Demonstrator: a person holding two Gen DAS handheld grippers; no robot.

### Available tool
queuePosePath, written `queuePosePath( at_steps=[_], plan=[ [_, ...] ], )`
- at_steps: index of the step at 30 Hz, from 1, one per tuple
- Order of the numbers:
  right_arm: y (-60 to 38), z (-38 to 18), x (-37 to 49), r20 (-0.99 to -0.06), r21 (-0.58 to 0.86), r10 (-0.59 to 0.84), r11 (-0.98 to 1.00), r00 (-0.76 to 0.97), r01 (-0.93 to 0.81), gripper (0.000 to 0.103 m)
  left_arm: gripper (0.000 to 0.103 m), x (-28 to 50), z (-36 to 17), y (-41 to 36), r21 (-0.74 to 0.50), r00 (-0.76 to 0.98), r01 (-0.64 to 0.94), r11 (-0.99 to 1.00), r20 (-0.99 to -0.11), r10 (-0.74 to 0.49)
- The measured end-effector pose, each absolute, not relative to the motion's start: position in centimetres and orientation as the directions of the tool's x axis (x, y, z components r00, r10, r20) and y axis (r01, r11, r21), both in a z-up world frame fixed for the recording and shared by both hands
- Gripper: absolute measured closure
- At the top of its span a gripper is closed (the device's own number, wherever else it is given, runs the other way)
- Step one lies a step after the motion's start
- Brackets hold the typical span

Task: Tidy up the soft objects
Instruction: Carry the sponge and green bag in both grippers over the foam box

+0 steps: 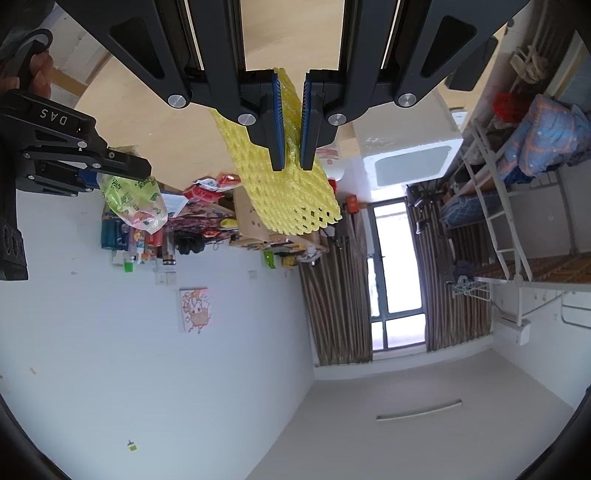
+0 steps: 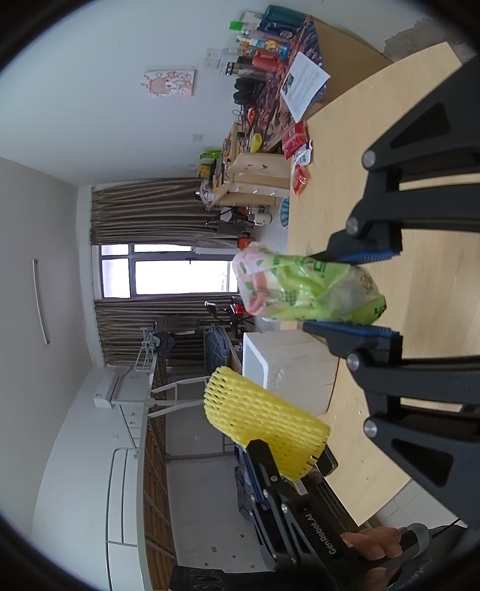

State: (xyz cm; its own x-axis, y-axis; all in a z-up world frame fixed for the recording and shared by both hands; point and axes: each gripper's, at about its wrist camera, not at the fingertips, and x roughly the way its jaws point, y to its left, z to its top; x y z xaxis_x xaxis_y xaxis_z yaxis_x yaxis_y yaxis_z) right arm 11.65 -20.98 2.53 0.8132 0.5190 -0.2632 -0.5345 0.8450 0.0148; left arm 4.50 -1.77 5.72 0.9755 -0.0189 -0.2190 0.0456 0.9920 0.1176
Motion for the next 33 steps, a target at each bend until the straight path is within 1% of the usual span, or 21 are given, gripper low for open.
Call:
queuePosePath(
  at_steps=[13, 24, 33],
  plan=[
    [-18.0, 2.5, 12.6, -0.269, 0.009, 0.608, 0.777, 0.747, -0.629, 0.072, 0.094, 3.7, 6.0, 1.1, 0.124, 0.973, -0.067, 0.99, -0.21, 0.093],
    [-14.6, 2.4, 13.4, -0.268, 0.022, 0.696, 0.696, 0.666, -0.718, 0.072, 0.094, 3.2, 6.1, 4.0, 0.13, 0.953, -0.19, 0.973, -0.213, 0.215],
    [-12.4, 2.3, 14.2, -0.282, 0.021, 0.733, 0.65, 0.619, -0.76, 0.072, 0.094, 3.4, 5.9, 5.1, 0.11, 0.941, -0.246, 0.963, -0.211, 0.264]
  ],
)
